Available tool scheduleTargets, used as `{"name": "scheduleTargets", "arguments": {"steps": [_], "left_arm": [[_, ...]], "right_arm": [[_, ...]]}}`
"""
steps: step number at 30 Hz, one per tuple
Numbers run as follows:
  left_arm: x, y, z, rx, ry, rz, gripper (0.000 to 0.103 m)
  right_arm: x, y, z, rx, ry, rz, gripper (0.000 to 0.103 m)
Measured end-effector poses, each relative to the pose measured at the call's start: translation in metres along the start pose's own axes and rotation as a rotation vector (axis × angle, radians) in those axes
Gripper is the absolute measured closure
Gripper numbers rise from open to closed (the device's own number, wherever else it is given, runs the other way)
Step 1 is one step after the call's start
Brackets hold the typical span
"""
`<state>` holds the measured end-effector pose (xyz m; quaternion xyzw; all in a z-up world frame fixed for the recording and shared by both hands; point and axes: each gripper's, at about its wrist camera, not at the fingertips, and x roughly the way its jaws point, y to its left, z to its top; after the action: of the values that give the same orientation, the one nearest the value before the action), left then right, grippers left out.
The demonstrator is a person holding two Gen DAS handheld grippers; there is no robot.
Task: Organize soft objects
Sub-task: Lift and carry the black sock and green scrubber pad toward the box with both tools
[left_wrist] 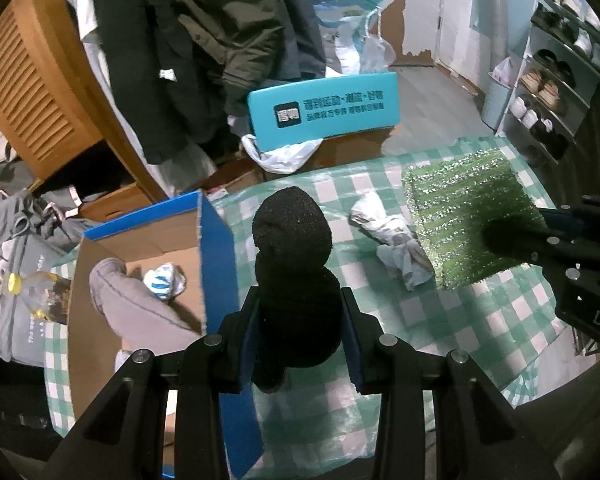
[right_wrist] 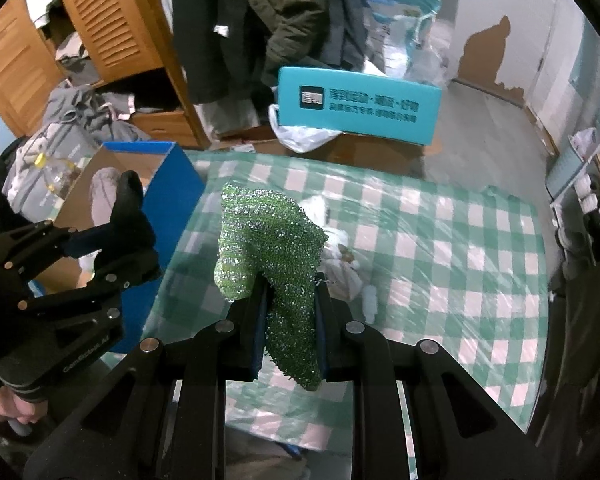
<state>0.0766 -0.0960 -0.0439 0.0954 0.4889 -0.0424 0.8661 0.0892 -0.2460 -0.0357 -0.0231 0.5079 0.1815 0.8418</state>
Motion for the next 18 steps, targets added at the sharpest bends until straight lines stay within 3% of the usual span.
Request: {"name": "scheduleTargets", "arguments": {"steps": [18], "left_arm": [[-0.018, 0.069, -0.013, -0.099, -0.028, 0.05, 0.066]], "right_arm": [[0.005, 0.072, 0.033, -0.104, -0.02, 0.075, 0.085]]}}
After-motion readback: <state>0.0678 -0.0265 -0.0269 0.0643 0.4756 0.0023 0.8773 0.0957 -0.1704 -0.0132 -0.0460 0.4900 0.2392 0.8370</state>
